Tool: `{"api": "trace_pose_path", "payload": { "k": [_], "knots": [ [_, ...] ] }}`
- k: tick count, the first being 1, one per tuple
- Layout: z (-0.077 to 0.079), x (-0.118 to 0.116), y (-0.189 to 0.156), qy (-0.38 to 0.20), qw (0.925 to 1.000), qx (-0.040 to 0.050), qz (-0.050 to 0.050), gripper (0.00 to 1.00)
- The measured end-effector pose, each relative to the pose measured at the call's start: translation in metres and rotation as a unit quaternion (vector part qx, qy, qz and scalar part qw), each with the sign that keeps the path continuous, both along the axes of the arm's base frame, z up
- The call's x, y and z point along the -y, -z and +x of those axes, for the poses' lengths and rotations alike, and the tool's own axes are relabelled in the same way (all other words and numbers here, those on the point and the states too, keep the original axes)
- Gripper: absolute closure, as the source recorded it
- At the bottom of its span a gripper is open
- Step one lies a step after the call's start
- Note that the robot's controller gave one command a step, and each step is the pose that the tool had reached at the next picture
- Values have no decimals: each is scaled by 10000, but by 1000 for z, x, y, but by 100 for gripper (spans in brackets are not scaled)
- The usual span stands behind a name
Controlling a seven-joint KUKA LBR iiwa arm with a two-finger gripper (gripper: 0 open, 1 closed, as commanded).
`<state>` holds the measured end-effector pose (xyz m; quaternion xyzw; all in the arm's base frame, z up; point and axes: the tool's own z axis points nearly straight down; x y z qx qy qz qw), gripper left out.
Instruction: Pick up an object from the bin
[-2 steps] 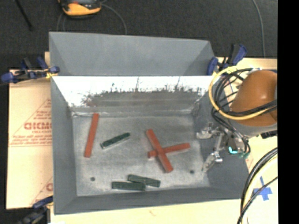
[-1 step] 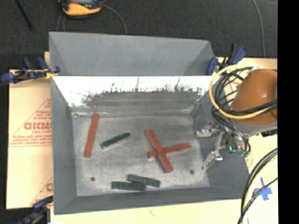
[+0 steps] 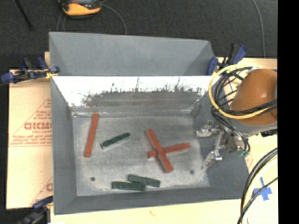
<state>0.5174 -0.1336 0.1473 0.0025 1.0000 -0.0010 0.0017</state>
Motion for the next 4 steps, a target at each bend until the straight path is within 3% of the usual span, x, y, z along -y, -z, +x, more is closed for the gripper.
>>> {"api": "trace_pose_path", "payload": {
  "k": [1, 2, 3, 4],
  "knots": [
    [-10, -34, 1, 100, 9999, -19, 13, 0],
    [113, -40, 61, -1141, 9934, -113, 8, 100],
    [120, -43, 60, -1132, 9935, 77, -4, 0],
    [120, -43, 60, -1138, 9935, 76, -6, 0]
  ]
}}
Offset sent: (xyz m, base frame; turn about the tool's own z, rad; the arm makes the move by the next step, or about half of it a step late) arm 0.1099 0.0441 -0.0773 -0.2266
